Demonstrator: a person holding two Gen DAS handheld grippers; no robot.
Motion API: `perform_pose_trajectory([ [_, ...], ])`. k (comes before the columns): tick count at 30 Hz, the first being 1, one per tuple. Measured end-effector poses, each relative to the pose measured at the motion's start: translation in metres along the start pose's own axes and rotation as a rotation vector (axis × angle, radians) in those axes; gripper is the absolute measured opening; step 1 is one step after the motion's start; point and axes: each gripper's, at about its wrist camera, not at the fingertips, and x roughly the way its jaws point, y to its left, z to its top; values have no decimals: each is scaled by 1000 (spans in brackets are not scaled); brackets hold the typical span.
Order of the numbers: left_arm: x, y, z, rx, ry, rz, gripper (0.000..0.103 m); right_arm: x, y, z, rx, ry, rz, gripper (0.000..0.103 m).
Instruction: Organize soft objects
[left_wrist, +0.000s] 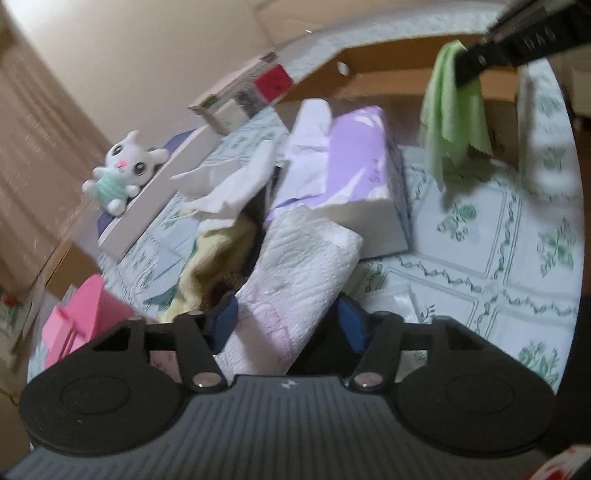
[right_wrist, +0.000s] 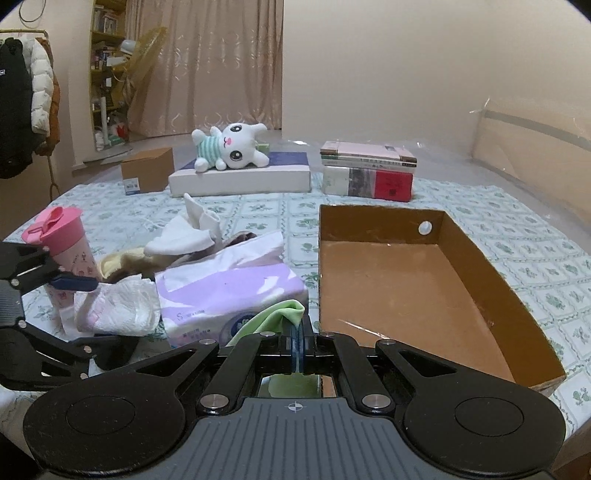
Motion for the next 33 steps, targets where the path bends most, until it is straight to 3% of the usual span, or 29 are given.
perform_pose_trajectory([
  [5,5,2,3,-9,15,-31,21,-2,-3,0,11,-3,-4,1],
  [8,-1,5,6,-55,15,-36,14,-5,-5,0,17,-7,-6,1],
  [20,-56,35,24,-446,-60,-90,10,-30,-9,4,70,-53,6,1],
  [26,-74,29,57,-531,-122,-162,10,-47,-29,14,97,-103,-27,1],
  [33,-61,4,114,-575,-176,-275,10,-59,-78,26,128,-151,-125,1],
])
